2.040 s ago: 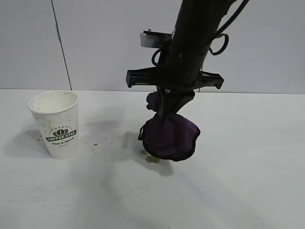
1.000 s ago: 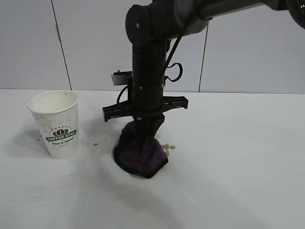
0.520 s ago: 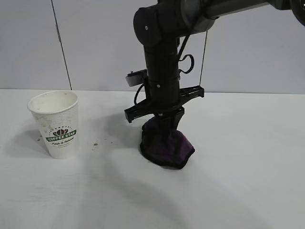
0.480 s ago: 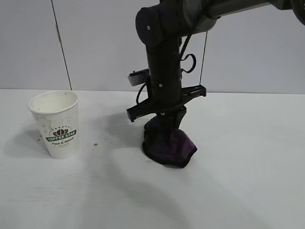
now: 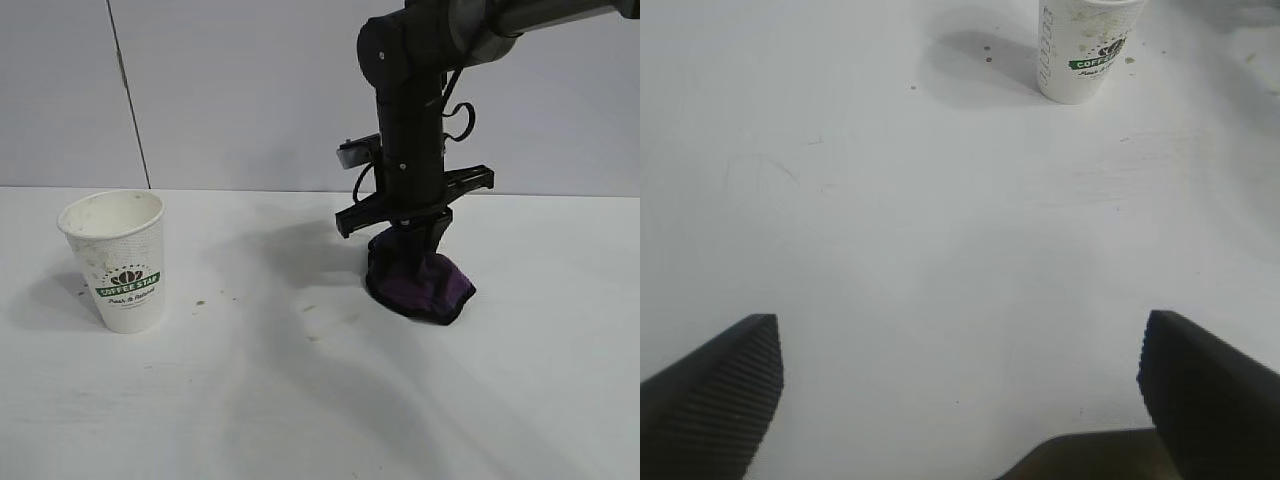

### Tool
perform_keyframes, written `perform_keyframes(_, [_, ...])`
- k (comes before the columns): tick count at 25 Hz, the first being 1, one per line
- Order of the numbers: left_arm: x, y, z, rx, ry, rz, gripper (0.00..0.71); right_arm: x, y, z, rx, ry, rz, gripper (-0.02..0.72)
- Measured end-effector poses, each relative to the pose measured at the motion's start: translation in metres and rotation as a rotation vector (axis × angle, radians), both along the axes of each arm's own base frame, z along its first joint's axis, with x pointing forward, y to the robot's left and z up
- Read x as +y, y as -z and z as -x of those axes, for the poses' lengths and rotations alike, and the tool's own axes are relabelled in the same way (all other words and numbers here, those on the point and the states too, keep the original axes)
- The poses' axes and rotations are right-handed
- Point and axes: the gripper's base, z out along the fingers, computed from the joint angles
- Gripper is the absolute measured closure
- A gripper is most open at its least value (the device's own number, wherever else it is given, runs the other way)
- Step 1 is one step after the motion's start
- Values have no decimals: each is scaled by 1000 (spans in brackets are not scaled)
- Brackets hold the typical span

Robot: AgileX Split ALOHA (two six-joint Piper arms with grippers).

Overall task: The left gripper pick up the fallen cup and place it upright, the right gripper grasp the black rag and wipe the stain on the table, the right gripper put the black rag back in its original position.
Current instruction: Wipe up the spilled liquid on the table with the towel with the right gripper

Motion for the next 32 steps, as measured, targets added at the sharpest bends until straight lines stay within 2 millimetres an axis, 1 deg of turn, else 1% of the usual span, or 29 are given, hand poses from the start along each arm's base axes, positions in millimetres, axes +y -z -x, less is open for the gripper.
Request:
perform_keyframes(3, [0,0,0,0,0,0,15,34,-1,10,-94,-42,-56,675])
perform_keyframes(5, [0,0,0,0,0,0,15,47,-1,13,-142,-43,-70,675])
perform_keyframes(6, [0,0,0,0,0,0,15,50,-1,14,-158,-42,-63,675])
perform_keyframes(9, [0,0,0,0,0,0,15,49,-1,13,-180,-21,-36,675])
perform_keyframes(12, [0,0,0,0,0,0,15,49,-1,10,-204,0,-50,675])
perform_keyframes(17, [0,0,0,0,0,0,15,56,15,10,-201,7,-59,675])
perform_keyframes(20, [0,0,0,0,0,0,15,54,15,11,-191,-1,-34,675])
perform_keyframes(22, [0,0,0,0,0,0,15,48,14,11,-179,-14,15,675])
perform_keyframes(24, [0,0,0,0,0,0,15,35,11,9,-158,-17,82,675])
perform_keyframes(26, [0,0,0,0,0,0,15,16,8,3,-136,-8,151,675])
perform_keyframes(28, [0,0,0,0,0,0,15,-8,4,-6,-119,9,212,675])
perform_keyframes(32, [0,0,0,0,0,0,15,-47,1,-23,-97,87,223,675])
